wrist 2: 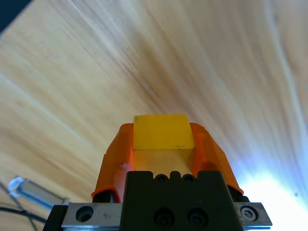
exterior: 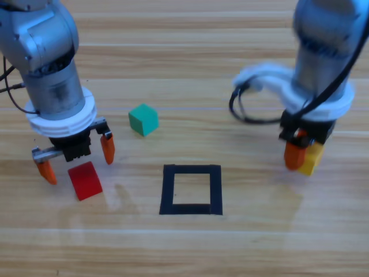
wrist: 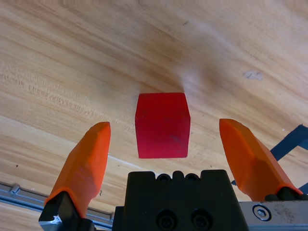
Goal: Stack the blocks in the rectangular block: red at the bottom, yellow in the middle, green on top
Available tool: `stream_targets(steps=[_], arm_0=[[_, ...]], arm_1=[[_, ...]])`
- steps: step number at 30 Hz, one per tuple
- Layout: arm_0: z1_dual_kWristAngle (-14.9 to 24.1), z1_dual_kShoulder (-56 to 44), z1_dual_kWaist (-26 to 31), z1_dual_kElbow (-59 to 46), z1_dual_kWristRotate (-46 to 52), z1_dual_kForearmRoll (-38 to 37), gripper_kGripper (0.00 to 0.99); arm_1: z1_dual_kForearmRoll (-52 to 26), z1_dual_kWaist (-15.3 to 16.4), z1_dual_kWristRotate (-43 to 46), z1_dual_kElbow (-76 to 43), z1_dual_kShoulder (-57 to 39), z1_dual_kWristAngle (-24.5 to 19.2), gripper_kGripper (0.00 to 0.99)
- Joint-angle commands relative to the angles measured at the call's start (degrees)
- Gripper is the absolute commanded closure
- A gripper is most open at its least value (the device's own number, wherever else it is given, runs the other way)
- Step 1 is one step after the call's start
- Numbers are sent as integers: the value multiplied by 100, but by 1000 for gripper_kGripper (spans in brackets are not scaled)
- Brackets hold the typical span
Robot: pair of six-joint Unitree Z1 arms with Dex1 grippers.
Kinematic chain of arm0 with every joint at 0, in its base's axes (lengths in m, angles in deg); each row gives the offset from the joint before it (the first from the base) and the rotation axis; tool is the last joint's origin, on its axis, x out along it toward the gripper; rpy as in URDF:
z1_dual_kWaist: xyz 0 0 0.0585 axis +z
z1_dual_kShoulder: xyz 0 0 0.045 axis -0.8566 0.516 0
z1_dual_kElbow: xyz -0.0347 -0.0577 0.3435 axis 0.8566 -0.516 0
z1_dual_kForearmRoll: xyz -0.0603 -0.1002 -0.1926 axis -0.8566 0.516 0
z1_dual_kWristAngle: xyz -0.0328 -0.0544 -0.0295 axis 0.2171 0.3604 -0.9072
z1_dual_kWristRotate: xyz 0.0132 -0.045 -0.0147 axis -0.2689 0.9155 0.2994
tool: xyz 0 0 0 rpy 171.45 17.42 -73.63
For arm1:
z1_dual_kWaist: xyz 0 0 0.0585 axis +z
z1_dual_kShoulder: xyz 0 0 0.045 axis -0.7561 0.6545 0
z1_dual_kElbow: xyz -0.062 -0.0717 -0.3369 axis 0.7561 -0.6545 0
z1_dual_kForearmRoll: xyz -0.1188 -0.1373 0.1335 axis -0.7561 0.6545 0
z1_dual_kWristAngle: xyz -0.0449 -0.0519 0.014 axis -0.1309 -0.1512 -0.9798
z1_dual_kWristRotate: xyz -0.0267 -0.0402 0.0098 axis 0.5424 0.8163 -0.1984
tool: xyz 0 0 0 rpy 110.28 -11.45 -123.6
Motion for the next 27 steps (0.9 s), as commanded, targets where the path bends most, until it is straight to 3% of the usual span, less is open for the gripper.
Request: stream_targets(steps=[1,4,14,20,23,27], arm_0=[[-111,313,174,-135,69,-241,31],[-147,349,174,-267,69,-408,36],[-243,349,174,-680,43,-838,74],[-243,313,174,-733,-54,-873,172],[-243,287,174,-786,-115,-917,289],[-191,234,174,-803,-361,-926,541]], arm_1=[[219,-154,-448,-66,-932,308,990],[211,-154,-465,-163,-774,624,990],[158,-145,-448,-312,-607,624,990],[158,-145,-448,-303,-572,624,990],[158,-145,-448,-303,-572,624,990],[158,-145,-439,-303,-563,624,990]])
